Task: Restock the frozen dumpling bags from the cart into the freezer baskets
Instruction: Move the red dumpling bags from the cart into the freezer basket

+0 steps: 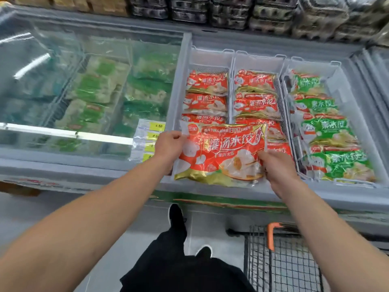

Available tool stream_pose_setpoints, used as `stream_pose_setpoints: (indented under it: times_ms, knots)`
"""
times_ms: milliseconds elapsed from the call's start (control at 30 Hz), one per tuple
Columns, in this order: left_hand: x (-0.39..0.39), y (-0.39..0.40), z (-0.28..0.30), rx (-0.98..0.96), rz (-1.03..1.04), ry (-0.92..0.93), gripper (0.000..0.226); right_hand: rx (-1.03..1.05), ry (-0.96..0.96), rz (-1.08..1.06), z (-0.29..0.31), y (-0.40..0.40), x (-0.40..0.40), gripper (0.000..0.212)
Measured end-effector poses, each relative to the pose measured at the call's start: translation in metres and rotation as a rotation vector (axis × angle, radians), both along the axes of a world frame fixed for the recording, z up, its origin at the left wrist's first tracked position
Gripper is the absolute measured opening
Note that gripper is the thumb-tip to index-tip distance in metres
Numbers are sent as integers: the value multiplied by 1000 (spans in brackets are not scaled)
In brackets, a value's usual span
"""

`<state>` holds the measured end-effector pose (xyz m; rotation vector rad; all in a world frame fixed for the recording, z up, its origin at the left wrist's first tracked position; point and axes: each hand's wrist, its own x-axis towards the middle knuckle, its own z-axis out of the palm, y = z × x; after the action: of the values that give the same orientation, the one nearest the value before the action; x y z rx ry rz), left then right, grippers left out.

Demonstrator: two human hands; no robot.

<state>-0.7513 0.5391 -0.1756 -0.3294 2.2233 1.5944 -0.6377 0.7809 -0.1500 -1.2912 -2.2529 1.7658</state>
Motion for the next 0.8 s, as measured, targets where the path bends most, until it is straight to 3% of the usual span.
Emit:
stream_pose_setpoints:
  times_ms: [267,433,700,800]
  knots:
    - [-80,43,-23,-97,-208,-1,13,77,-79,47,-10,23,-72,16]
    - [-95,66,-33,-189,-272,-86,11,82,-191,224,-29,28,-108,28]
    - [-95,84,-63,-368,-220,-168,21,-108,-371,473,-95,22,-151,24]
    - [-96,83,-70,-440,-255,-146,26,-210,-403,511,-111,17,-158,10]
